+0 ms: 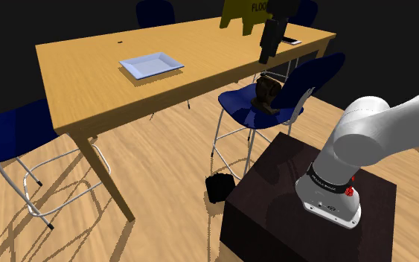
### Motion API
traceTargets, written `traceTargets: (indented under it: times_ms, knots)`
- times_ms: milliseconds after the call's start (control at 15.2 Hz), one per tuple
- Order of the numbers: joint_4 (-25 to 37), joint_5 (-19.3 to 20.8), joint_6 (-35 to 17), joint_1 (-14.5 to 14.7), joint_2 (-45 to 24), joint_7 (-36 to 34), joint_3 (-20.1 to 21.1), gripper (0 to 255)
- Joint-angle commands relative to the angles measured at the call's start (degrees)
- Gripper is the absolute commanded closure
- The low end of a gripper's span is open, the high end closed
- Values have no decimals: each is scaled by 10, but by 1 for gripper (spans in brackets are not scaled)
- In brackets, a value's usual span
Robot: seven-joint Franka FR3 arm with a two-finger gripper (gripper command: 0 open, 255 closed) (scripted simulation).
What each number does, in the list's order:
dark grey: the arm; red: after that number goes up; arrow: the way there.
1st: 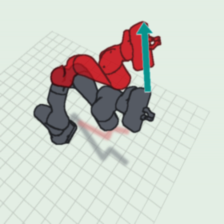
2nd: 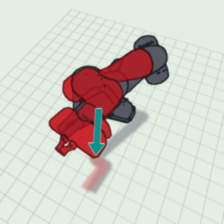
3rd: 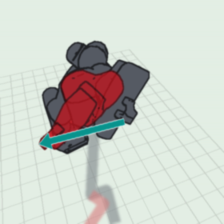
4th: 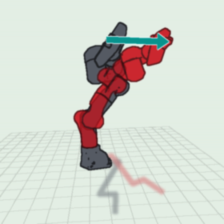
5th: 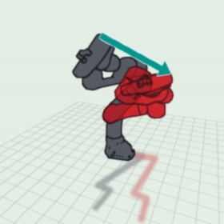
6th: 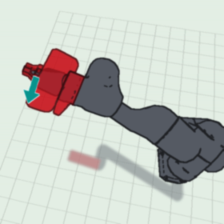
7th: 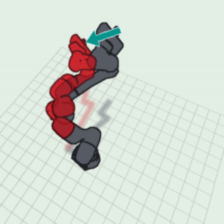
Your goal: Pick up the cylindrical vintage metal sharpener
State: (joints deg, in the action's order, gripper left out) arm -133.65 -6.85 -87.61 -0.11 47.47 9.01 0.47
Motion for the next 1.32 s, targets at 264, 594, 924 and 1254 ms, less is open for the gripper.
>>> traceTargets:
  times_ms: [264,594,924,1254]
  knots:
    - [-10,20,-55,-29,-51,-18,-8,0]
    - [-12,45,-119,-64,-121,-43,-21,0]
    - [-3,69,-178,-98,-195,-72,-37,0]
    - [16,92,-228,-130,-270,-101,-56,0]
